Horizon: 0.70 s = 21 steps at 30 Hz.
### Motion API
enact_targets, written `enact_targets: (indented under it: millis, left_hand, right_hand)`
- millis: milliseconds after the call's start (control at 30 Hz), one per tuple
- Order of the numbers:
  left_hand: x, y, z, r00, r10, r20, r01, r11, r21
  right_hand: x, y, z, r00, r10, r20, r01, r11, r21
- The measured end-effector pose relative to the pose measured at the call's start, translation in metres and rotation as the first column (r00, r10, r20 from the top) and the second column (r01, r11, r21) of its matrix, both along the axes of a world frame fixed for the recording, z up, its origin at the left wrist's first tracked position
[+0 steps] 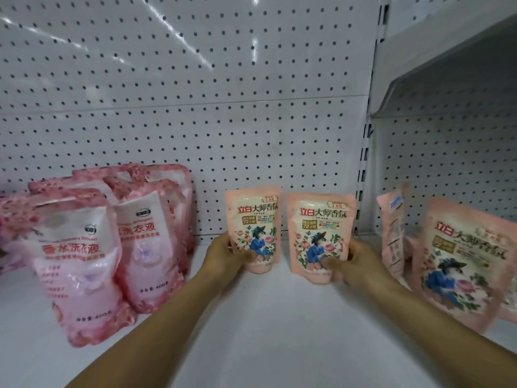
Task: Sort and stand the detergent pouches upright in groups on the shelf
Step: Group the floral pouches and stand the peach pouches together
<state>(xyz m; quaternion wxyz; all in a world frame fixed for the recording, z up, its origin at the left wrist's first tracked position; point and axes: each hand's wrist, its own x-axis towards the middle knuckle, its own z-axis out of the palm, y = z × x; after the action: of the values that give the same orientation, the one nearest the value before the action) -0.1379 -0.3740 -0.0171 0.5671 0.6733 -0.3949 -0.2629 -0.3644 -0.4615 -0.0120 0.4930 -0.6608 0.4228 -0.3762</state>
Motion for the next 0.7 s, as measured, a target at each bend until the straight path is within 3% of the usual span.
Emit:
enact_targets:
  millis: [133,233,367,467,567,633,700]
  left_hand:
    - [-0.001,-0.025,-0.001,0.993,0.064,-0.102,-0.066,0.998,-0.014]
    - [-0.003,-0.061,-0.003,0.989,0.095,-0.11,-0.097,0.995,-0.016]
    - [-0.006,-0.079,-0.008,0.988,0.127,-0.093,-0.126,0.992,0.014]
    - [-0.009,-0.081,-0.012,0.978,0.203,0.048,-0.202,0.979,-0.006]
    - [-0.013,-0.072,-0.008,0.839,0.384,0.385,-0.334,0.923,-0.193]
    - [-0.028,-0.063,0.005,0.862,0.329,0.385,-0.213,0.925,-0.315]
    - [-0.053,-0.052,0.021,0.922,0.198,0.333,-0.054,0.917,-0.395]
  right_hand:
    - [0.033,-0.035,-0.005,0.986,-0.148,-0.073,0.152,0.987,0.051]
    - [0.051,-0.078,-0.011,0.95,-0.307,-0.06,0.31,0.949,0.061]
    - [0.062,-0.099,-0.018,0.922,-0.379,-0.076,0.385,0.92,0.078]
    - [0.065,-0.097,-0.02,0.929,-0.361,-0.08,0.367,0.927,0.075]
    - [0.06,-0.079,-0.02,0.938,-0.334,-0.09,0.338,0.941,0.032]
    - [0.049,-0.056,-0.015,0.954,-0.277,-0.119,0.275,0.961,-0.03]
    - [0.029,-0.024,-0.006,0.989,-0.115,-0.091,0.108,0.991,-0.073]
